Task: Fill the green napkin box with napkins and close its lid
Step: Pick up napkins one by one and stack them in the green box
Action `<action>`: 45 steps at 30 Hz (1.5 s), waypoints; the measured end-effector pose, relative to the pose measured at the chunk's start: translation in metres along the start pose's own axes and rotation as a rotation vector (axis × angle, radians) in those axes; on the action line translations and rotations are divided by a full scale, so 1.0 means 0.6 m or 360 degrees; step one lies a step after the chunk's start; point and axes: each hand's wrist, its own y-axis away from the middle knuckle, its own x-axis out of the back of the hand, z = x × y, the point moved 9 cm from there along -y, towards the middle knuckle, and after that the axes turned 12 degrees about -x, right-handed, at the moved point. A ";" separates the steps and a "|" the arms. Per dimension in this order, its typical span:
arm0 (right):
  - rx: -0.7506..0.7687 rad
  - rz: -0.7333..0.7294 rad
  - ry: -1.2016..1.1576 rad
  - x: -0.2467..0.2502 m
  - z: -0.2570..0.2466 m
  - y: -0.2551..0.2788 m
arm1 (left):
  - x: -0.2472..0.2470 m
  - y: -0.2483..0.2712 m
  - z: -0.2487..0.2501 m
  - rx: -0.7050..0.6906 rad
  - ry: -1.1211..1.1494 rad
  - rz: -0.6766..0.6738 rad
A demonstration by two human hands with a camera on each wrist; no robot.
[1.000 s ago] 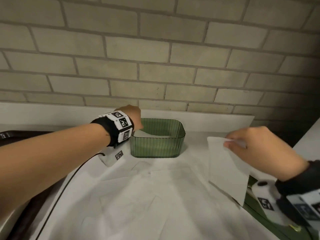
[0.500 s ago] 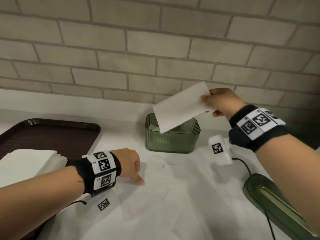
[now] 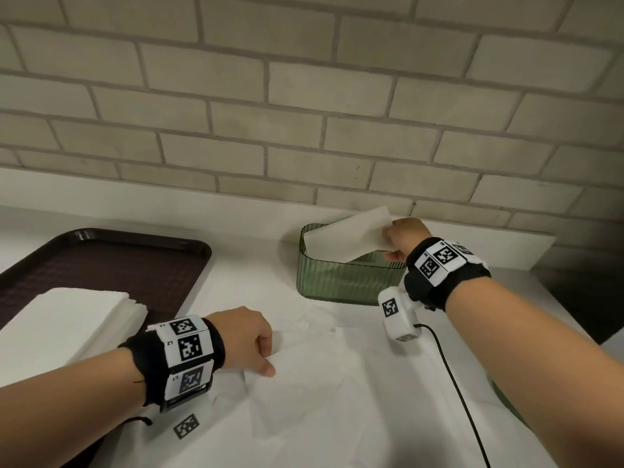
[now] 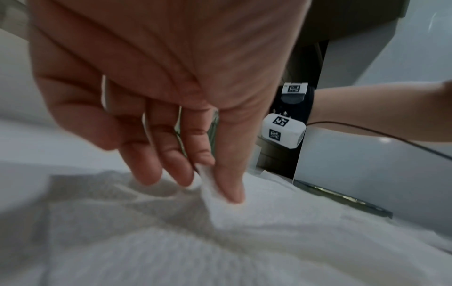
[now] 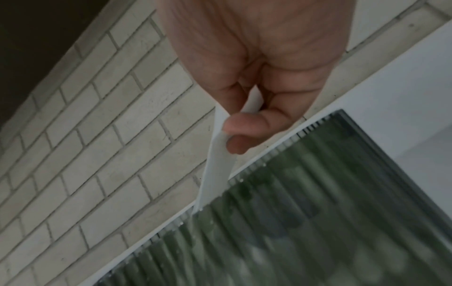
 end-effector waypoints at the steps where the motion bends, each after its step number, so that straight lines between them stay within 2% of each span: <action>1: -0.0028 -0.0040 -0.0002 -0.006 0.004 0.000 | 0.001 0.001 -0.002 -0.0013 0.0032 0.0023; 5: -0.0123 -0.0092 0.0006 -0.018 0.019 -0.001 | 0.002 0.008 -0.005 -0.0039 0.0261 0.0085; 9: 0.0034 -0.0147 0.0400 -0.030 0.008 0.012 | -0.008 0.018 0.000 -0.0002 0.0597 0.0088; 11: 0.0054 -0.0077 0.0746 -0.035 0.001 0.023 | -0.011 0.021 -0.003 0.0028 0.0700 0.0105; 14: 0.0206 0.0174 0.1475 -0.037 -0.021 0.046 | -0.013 0.020 -0.007 0.0013 0.0843 0.0134; 16: 0.0297 0.0242 0.1756 -0.043 -0.027 0.041 | -0.011 0.019 -0.010 -0.0002 0.0897 0.0185; 18: 0.0301 0.0283 0.1777 -0.034 -0.029 0.046 | -0.003 0.019 -0.014 -0.0014 0.0948 0.0292; 22: 0.0458 0.0447 0.1797 -0.020 -0.048 0.060 | 0.035 0.027 -0.026 -0.0003 0.0943 0.0621; 26: 0.0613 0.0462 0.1810 -0.013 -0.047 0.067 | 0.103 0.052 -0.007 -0.0067 0.0567 0.0946; 31: 0.0867 0.0478 0.1474 0.037 -0.030 0.090 | 0.206 0.081 0.034 -0.0170 0.0204 0.1267; 34: 0.1011 0.0278 0.1115 0.052 0.003 0.120 | 0.268 0.080 0.041 -0.0178 0.0191 0.1461; 37: 0.0989 -0.0069 0.1176 0.028 0.058 0.135 | 0.310 0.053 0.043 -0.0137 0.0246 0.1503; 40: 0.0977 -0.0184 0.1405 0.004 0.105 0.130 | 0.320 -0.008 0.039 -0.0058 0.0498 0.1354; 43: 0.0879 -0.0326 0.1424 -0.016 0.145 0.132 | 0.304 -0.087 0.029 0.0042 0.0789 0.1141; 45: 0.0833 -0.0440 0.1424 -0.033 0.170 0.139 | 0.289 -0.132 0.032 0.0080 0.0824 0.1002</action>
